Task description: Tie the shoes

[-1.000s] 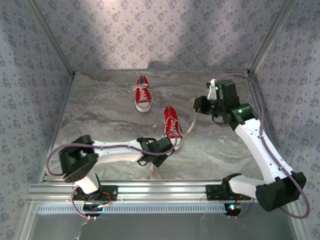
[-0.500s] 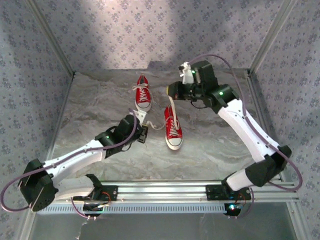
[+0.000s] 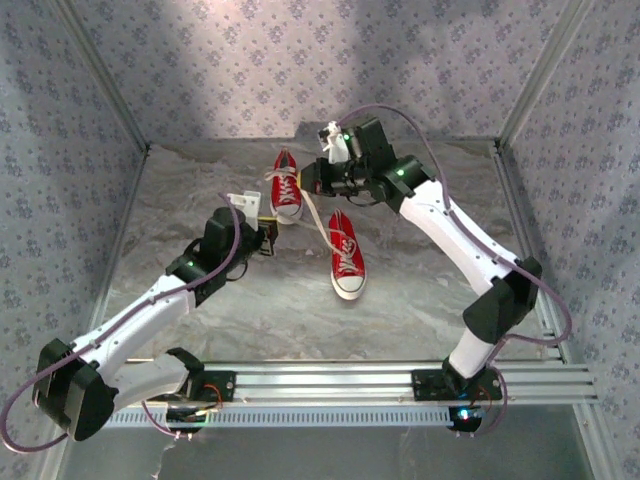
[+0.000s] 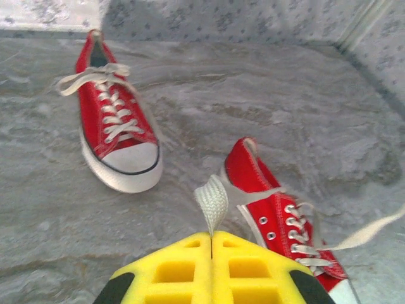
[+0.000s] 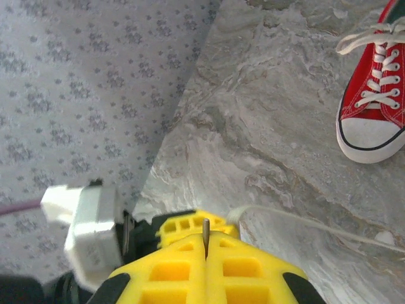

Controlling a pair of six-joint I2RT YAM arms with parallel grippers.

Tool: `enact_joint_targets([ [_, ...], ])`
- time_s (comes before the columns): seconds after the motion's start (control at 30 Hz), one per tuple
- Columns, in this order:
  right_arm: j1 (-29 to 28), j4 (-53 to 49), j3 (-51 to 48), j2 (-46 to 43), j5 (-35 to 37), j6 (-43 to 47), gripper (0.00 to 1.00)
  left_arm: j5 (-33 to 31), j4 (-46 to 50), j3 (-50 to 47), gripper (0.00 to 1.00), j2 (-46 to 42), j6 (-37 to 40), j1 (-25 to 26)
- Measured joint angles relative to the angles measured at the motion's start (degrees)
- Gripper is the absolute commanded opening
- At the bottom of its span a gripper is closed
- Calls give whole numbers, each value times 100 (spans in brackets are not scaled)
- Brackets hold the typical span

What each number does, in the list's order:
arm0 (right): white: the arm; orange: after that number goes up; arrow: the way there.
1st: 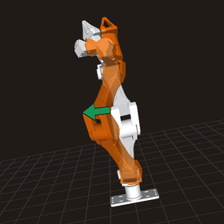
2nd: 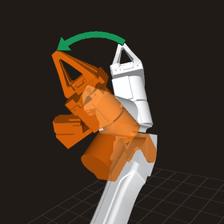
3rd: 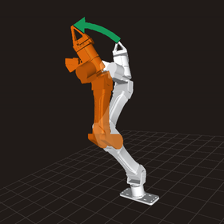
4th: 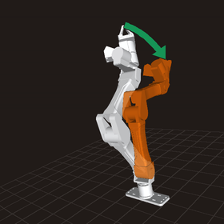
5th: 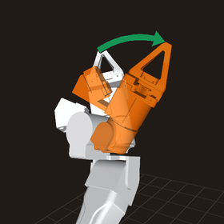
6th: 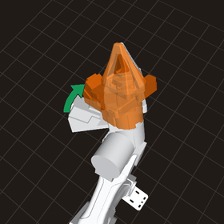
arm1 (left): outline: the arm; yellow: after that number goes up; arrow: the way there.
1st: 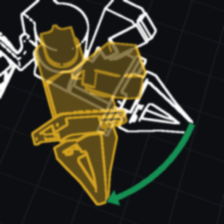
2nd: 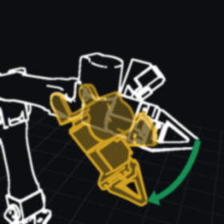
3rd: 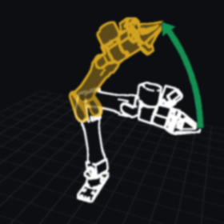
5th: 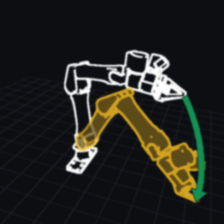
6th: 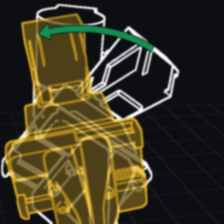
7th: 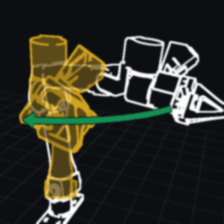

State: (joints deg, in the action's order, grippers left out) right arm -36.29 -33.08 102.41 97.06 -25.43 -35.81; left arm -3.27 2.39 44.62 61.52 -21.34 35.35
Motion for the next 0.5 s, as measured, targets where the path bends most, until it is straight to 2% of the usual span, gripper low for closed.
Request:
enact_joint_targets([
  [0.33,450,745,28,1296,-461,-1307,0,890,-2009,-938,0,267,378,4],
  [0.5,638,892,2,1486,-511,-1709,0,1058,-2590,-1019,0,562,688,157],
])
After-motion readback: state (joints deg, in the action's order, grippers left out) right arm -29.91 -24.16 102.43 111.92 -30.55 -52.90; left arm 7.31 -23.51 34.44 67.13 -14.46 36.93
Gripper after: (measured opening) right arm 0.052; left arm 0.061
